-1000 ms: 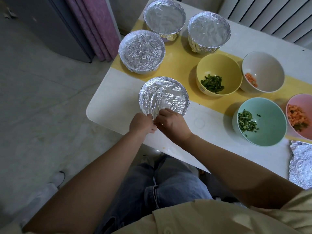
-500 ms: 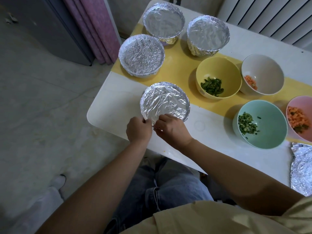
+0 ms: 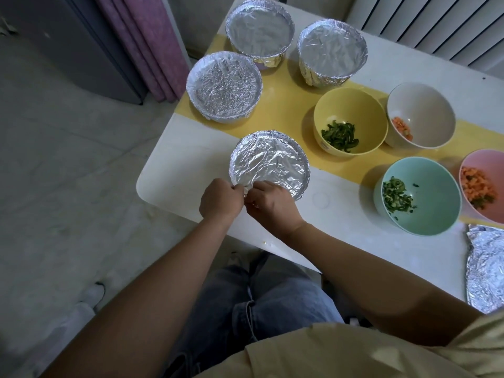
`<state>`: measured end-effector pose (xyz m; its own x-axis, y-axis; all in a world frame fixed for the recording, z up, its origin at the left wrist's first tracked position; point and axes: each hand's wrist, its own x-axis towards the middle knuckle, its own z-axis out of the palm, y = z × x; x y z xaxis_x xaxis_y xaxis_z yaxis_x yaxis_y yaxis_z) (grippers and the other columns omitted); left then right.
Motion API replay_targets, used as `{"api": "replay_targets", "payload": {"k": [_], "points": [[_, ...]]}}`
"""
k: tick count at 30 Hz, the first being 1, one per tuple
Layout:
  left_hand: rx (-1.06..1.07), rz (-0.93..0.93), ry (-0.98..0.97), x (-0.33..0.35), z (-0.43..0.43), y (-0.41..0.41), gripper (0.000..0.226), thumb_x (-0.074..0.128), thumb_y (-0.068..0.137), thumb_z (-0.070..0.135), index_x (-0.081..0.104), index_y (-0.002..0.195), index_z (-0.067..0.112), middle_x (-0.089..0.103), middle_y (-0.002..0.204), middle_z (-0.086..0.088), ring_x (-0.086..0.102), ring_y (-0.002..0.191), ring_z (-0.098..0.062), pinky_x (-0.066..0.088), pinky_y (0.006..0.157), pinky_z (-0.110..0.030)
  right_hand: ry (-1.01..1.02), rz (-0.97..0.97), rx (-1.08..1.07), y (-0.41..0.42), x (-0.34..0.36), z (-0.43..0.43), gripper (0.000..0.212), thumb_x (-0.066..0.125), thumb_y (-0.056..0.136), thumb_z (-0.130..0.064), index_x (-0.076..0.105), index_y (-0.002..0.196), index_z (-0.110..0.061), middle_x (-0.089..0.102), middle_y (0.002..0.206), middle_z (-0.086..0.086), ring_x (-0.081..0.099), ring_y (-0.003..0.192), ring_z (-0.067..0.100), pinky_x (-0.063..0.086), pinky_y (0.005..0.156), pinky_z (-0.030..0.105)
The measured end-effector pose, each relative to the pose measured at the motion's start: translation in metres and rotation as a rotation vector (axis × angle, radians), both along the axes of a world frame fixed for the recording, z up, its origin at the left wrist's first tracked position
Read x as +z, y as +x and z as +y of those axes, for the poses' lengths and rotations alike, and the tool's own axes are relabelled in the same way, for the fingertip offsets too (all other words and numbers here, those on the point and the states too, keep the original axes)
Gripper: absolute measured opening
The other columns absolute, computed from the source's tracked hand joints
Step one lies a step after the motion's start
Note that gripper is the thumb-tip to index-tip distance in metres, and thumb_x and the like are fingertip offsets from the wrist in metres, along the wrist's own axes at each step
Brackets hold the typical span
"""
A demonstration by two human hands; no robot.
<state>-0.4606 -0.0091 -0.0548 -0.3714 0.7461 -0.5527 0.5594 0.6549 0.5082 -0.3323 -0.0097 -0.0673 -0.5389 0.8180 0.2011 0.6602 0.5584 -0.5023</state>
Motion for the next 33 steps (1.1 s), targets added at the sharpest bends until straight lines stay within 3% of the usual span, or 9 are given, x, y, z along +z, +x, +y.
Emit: {"api": "replay_targets", "payload": {"k": [6, 9, 14, 17, 19, 21, 24, 29, 33], "points": [[-0.019, -0.093, -0.044, 0.005, 0.005, -0.007, 0.031, 0.050, 0.091, 0.022, 0.066, 0.073, 0.001, 0.072, 0.063, -0.010, 0.072, 0.061, -0.024, 0.058, 0.080, -0.040, -0.040, 0.002, 0.058, 0.005, 0.001, -0.001, 0.008, 0.075, 0.074, -0.011, 0.069, 0.073, -0.006, 0.058, 0.068, 0.008, 0.059, 0.060, 0.030, 0.048, 0.048, 0.030], [0.034, -0.144, -0.047, 0.006, 0.009, -0.014, 0.030, 0.051, 0.094, 0.023, 0.068, 0.085, 0.000, 0.072, 0.064, -0.010, 0.072, 0.056, -0.022, 0.061, 0.078, -0.042, -0.041, -0.051, 0.127, 0.023, 0.003, 0.000, 0.029, 0.087, 0.066, -0.015, 0.068, 0.086, -0.005, 0.061, 0.077, 0.008, 0.059, 0.069, 0.029, 0.047, 0.057, 0.030], [0.157, -0.252, -0.041, 0.013, -0.001, -0.007, 0.033, 0.058, 0.090, 0.032, 0.063, 0.080, 0.001, 0.069, 0.068, -0.013, 0.069, 0.055, -0.028, 0.060, 0.066, -0.039, 0.031, -0.052, 0.125, 0.042, 0.001, -0.002, 0.011, 0.076, 0.074, -0.002, 0.067, 0.073, -0.008, 0.059, 0.072, 0.007, 0.058, 0.067, 0.029, 0.047, 0.052, 0.032], [0.223, -0.360, -0.080, 0.004, -0.011, 0.006, 0.026, 0.058, 0.087, 0.027, 0.050, 0.069, 0.009, 0.057, 0.061, -0.012, 0.052, 0.047, -0.028, 0.043, 0.061, -0.038, 0.042, -0.035, 0.097, 0.031, 0.000, -0.003, 0.011, 0.074, 0.075, 0.000, 0.067, 0.069, -0.007, 0.057, 0.068, 0.007, 0.058, 0.064, 0.029, 0.045, 0.050, 0.030], [0.288, -0.394, -0.085, -0.007, -0.012, 0.008, 0.027, 0.051, 0.085, 0.029, 0.058, 0.078, 0.004, 0.068, 0.074, -0.018, 0.064, 0.058, -0.034, 0.052, 0.067, -0.042, 0.046, -0.035, 0.088, 0.025, 0.001, -0.002, 0.013, 0.075, 0.073, 0.001, 0.066, 0.067, -0.007, 0.057, 0.067, 0.007, 0.058, 0.063, 0.029, 0.042, 0.050, 0.029], [0.311, -0.380, -0.065, -0.012, -0.010, 0.006, 0.036, 0.045, 0.076, 0.033, 0.063, 0.083, 0.002, 0.071, 0.077, -0.018, 0.067, 0.064, -0.037, 0.054, 0.067, -0.044, 0.033, -0.036, 0.074, 0.022, 0.002, -0.003, 0.014, 0.075, 0.073, 0.001, 0.065, 0.066, -0.007, 0.056, 0.066, 0.007, 0.058, 0.063, 0.029, 0.042, 0.050, 0.028], [0.305, -0.367, -0.087, 0.002, -0.008, 0.004, 0.030, 0.047, 0.083, 0.029, 0.058, 0.083, 0.002, 0.061, 0.070, -0.012, 0.058, 0.052, -0.029, 0.046, 0.054, -0.029, 0.035, -0.033, 0.062, 0.019, 0.003, -0.004, 0.015, 0.075, 0.072, 0.001, 0.065, 0.065, -0.008, 0.056, 0.065, 0.006, 0.057, 0.062, 0.029, 0.041, 0.049, 0.028], [0.223, -0.238, -0.008, -0.013, -0.005, -0.004, 0.049, 0.040, 0.068, 0.037, 0.064, 0.083, -0.004, 0.070, 0.082, -0.024, 0.070, 0.077, -0.040, 0.059, 0.077, -0.054, 0.041, -0.039, 0.056, 0.015, 0.002, -0.005, 0.018, 0.071, 0.075, 0.001, 0.061, 0.062, -0.007, 0.054, 0.064, 0.007, 0.055, 0.061, 0.029, 0.042, 0.048, 0.029], [0.177, -0.196, -0.011, -0.016, -0.004, -0.008, 0.054, 0.038, 0.067, 0.038, 0.064, 0.086, -0.006, 0.070, 0.086, -0.026, 0.071, 0.080, -0.040, 0.058, 0.077, -0.055, 0.041, -0.036, 0.031, 0.012, 0.000, -0.007, 0.018, 0.072, 0.074, 0.001, 0.061, 0.062, -0.007, 0.054, 0.063, 0.007, 0.055, 0.061, 0.028, 0.042, 0.047, 0.029]]}}
